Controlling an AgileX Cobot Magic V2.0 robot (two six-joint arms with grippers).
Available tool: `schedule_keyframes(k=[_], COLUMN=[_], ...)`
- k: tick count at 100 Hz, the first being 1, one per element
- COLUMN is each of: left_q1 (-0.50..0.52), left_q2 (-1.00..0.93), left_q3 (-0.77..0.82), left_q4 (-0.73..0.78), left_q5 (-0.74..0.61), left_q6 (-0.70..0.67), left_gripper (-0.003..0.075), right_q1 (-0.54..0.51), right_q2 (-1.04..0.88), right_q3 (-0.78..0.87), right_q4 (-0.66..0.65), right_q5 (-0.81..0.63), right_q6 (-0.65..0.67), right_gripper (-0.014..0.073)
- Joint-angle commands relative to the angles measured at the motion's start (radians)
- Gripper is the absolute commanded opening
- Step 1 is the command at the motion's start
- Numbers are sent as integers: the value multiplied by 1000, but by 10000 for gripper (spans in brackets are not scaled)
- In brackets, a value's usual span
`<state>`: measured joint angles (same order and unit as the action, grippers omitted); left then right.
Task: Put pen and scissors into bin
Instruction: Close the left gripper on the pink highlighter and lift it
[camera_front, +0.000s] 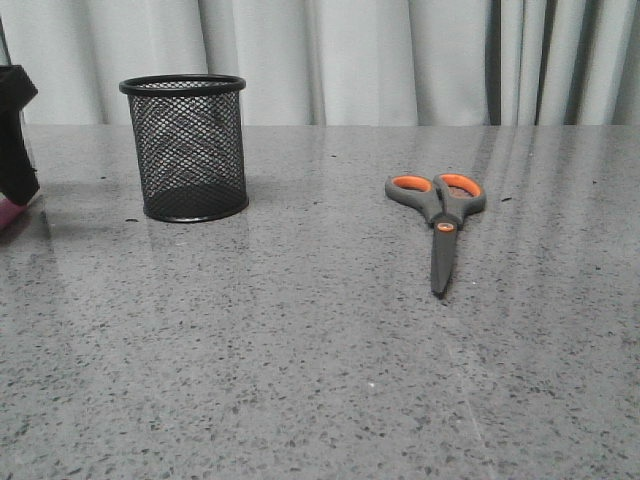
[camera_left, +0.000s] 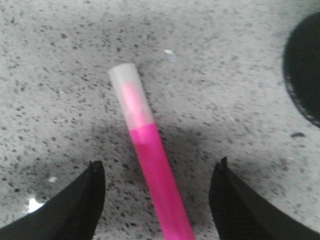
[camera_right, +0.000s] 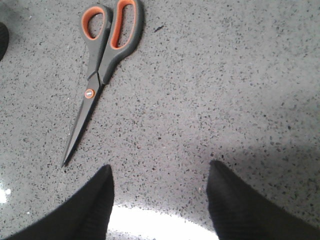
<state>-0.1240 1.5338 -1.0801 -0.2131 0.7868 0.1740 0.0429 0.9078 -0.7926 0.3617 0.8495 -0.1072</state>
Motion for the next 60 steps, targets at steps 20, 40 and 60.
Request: schedule_keyframes(k=[20,40,60], left_q1=[-7,-12,-46], left_q2=[16,19,20], left_q3=[-39,-39,-39], left_q4=[-5,-10,2], left_q5=[-64,-74,-83], left_q6=[-20,-20,-20], left_gripper=[418,388,285], right_q1=[-7,-7,-7], right_q2=[-3,-3,-3], right_q3=[-35,-35,-35], right_q4=[8,8,8], right_q5=[-52,-56,-61], right_q6=[-13,-13,-13], right_gripper=[372,372,372])
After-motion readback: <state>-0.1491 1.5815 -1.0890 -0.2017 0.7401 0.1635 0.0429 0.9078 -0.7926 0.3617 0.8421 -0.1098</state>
